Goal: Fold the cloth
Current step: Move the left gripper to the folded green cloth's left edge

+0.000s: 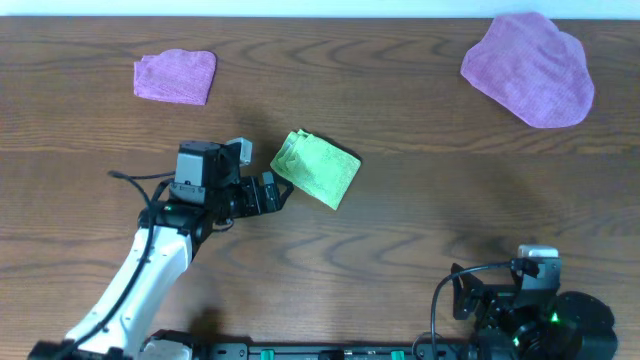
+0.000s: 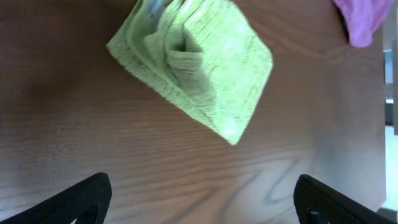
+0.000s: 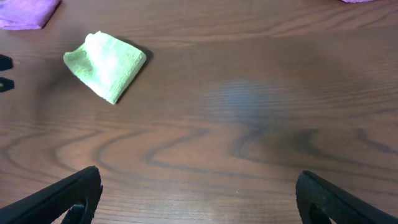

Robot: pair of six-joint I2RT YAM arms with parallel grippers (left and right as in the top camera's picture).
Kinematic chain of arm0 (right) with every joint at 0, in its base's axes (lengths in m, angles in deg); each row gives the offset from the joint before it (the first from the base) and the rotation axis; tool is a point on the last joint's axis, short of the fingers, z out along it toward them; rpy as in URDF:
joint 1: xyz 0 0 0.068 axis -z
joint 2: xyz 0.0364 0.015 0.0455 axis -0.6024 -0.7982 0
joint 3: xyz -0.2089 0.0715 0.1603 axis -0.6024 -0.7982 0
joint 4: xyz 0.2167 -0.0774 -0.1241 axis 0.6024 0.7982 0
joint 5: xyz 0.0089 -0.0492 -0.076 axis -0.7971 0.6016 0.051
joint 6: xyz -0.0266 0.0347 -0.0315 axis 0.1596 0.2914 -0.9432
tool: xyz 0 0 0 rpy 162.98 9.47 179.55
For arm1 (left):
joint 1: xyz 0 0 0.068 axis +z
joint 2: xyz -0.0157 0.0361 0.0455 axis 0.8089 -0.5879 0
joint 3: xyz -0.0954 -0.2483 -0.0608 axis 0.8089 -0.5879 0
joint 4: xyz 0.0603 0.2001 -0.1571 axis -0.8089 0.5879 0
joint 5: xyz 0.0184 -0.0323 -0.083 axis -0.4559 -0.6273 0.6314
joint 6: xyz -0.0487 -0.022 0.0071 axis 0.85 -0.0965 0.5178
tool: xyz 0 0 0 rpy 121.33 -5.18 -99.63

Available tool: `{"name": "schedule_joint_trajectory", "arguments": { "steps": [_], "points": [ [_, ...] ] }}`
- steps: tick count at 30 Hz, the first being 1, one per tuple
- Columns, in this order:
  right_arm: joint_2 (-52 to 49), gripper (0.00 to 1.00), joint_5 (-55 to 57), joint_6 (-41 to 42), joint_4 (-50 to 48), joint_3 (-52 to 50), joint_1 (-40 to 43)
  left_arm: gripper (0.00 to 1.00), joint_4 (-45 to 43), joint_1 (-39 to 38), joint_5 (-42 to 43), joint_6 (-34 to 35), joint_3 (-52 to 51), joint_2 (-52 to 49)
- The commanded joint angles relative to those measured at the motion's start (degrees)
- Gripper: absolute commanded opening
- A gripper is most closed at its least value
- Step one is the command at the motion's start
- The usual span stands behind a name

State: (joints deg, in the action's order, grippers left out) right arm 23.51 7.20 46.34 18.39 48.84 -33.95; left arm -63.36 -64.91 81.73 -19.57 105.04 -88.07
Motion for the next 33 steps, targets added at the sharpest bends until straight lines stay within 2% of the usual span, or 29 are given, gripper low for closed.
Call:
{"name": "schedule_joint_trajectory", "arguments": {
  "steps": [1,16,33],
  "points": [
    [0.09,0.99,0.15,-0.61,0.02,0.00,0.31,0.95,-1.51,0.46,-0.55,1.49,-0.28,-3.30],
    [0.09,0.99,0.15,-0.61,0.02,0.00,0.31,0.95,-10.73,0.87,-0.57,2.56,-0.28,-13.94],
    [0.11,0.99,0.15,-0.61,0.02,0.00,0.31,0.95,-20.35,2.93,0.52,4.26,-0.28,-21.51]
  ]
}}
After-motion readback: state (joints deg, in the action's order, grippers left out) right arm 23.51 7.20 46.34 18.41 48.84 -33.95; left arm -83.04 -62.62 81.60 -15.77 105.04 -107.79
